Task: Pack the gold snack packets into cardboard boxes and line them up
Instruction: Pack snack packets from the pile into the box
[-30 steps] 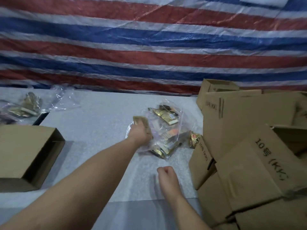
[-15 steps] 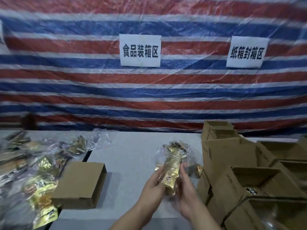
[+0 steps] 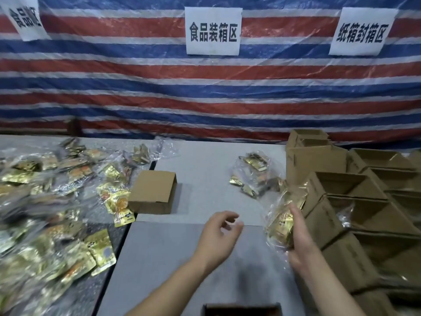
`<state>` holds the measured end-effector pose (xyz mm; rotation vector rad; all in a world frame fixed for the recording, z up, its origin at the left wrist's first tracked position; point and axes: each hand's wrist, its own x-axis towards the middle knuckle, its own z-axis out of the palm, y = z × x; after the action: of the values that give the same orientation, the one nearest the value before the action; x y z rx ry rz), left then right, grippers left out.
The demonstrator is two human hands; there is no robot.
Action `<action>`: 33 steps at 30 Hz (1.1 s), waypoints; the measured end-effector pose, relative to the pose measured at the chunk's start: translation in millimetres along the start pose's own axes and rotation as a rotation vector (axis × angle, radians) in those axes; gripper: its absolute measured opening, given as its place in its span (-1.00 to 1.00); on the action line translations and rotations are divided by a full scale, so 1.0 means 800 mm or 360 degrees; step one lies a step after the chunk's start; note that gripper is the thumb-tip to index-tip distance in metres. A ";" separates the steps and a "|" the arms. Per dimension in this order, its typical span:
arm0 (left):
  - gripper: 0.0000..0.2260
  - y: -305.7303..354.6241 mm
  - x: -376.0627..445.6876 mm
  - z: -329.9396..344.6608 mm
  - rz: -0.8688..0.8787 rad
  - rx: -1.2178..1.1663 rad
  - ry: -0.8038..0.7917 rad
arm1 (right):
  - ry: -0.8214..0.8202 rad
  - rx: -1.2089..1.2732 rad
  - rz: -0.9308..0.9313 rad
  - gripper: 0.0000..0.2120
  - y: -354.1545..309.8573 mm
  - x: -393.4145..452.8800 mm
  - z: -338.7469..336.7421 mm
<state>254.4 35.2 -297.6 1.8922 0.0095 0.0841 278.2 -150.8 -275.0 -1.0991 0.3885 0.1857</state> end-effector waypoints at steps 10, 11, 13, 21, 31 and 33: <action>-0.57 -0.143 -0.125 -0.003 -0.0474 0.0408 -0.0560 | -0.0438 -0.1250 -0.0207 -0.48 0.088 -0.059 -0.045; -0.58 -0.148 -0.133 0.000 -0.0522 0.0362 -0.0559 | -0.0503 -0.1285 -0.0194 -0.62 0.095 -0.065 -0.048; -0.65 -0.153 -0.142 0.002 -0.0640 0.0255 -0.0523 | -0.0686 -0.1414 -0.0140 -0.69 0.106 -0.077 -0.047; -0.76 -0.149 -0.145 -0.009 -0.0762 -0.0068 -0.0451 | -0.1260 -0.2204 0.0184 -0.82 0.136 -0.087 -0.049; -0.78 -0.158 -0.148 0.002 -0.0784 -0.0113 -0.0353 | -0.1405 -0.3288 0.0032 -0.39 0.229 -0.041 -0.052; -0.78 -0.159 -0.147 0.002 -0.0796 -0.0111 -0.0355 | -0.1287 -0.3021 0.0152 -0.32 0.231 -0.041 -0.060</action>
<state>141.6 68.5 -424.8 1.7695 0.3216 -0.4608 175.8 -109.4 -434.0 -2.6537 -0.7022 1.1897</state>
